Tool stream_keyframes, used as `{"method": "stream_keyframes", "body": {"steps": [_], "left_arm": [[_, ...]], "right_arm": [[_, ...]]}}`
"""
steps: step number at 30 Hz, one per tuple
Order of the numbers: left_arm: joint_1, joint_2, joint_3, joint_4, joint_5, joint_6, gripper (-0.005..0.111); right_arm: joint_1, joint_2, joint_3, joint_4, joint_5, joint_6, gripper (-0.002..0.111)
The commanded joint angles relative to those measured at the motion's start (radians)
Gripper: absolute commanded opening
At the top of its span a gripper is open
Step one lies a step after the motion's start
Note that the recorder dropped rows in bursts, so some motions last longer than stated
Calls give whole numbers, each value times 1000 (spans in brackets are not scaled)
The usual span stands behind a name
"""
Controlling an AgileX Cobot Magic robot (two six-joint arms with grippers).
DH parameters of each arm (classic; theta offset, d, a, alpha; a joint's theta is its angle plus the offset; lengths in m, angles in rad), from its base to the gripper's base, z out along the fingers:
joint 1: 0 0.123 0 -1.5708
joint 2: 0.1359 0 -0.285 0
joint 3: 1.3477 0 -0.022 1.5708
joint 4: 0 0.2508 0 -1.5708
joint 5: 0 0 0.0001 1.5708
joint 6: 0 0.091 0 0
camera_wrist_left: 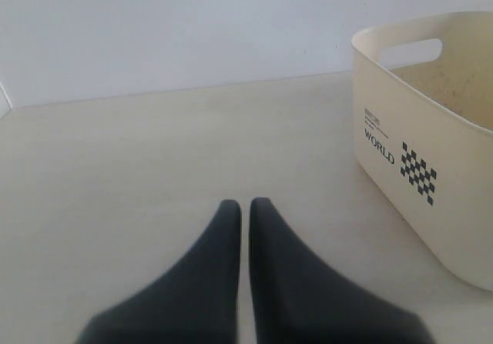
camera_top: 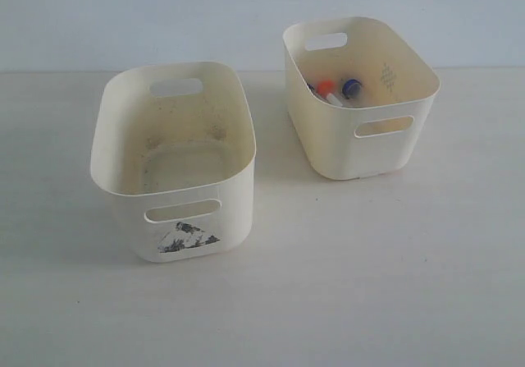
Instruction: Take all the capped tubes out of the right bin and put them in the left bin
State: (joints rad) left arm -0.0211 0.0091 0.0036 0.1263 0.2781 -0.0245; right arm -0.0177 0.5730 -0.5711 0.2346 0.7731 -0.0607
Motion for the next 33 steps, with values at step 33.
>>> {"method": "stream_keyframes", "body": {"steps": [33], "left_arm": [[1, -2, -4, -7, -17, -12, 4]], "right_arm": [[74, 1608, -1535, 298, 314, -254, 36]]}}
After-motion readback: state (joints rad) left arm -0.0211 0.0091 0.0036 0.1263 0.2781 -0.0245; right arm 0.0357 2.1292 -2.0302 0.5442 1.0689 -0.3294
